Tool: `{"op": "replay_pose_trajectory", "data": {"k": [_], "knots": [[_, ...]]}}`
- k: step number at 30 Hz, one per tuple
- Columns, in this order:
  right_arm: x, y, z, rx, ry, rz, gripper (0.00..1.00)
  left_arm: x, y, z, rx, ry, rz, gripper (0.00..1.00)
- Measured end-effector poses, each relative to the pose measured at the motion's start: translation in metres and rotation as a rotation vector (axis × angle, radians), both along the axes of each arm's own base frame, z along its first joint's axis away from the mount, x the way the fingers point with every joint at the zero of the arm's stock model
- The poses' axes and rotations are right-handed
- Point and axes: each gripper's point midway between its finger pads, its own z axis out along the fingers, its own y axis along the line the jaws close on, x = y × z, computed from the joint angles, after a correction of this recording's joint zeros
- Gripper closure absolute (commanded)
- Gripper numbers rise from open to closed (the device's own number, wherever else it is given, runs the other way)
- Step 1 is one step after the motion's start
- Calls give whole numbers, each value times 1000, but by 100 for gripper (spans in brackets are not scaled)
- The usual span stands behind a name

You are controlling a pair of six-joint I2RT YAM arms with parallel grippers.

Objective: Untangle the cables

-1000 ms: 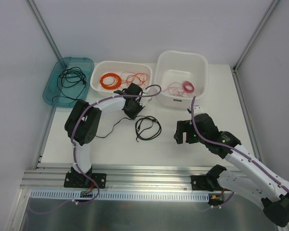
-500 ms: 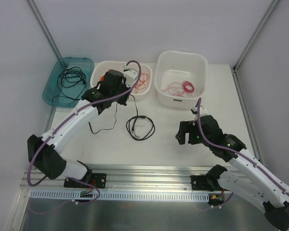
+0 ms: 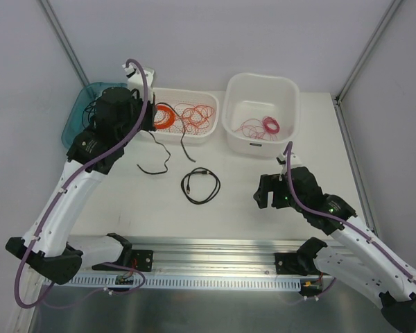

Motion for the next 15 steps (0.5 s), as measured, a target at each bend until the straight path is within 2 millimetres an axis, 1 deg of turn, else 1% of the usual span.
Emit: {"op": "replay_pose_trajectory", "data": {"k": [1, 2, 4, 5, 7, 9, 11, 13, 15], "knots": [[0, 0, 0, 0, 0, 0, 9, 3, 7, -4, -9, 11, 29, 100], [0, 0, 0, 0, 0, 0, 9, 5, 15, -14, -20, 37, 64, 100], [0, 0, 0, 0, 0, 0, 9, 10, 30, -42, -36, 104, 132, 100], [0, 0, 0, 0, 1, 0, 9, 11, 37, -67, -36, 161, 166, 100], [0, 0, 0, 1, 1, -1, 9, 11, 47, -99, -36, 232, 211, 100], [0, 0, -1, 0, 2, -1, 9, 5, 55, -142, -39, 327, 259, 100], [-1, 0, -2, -2, 6, -1, 9, -4, 62, -184, -38, 422, 304, 100], [-1, -1, -4, -5, 10, -2, 9, -15, 69, -219, -48, 499, 351, 100], [-2, -1, -5, -7, 12, -2, 9, -25, 75, -247, -62, 557, 396, 100]]}}
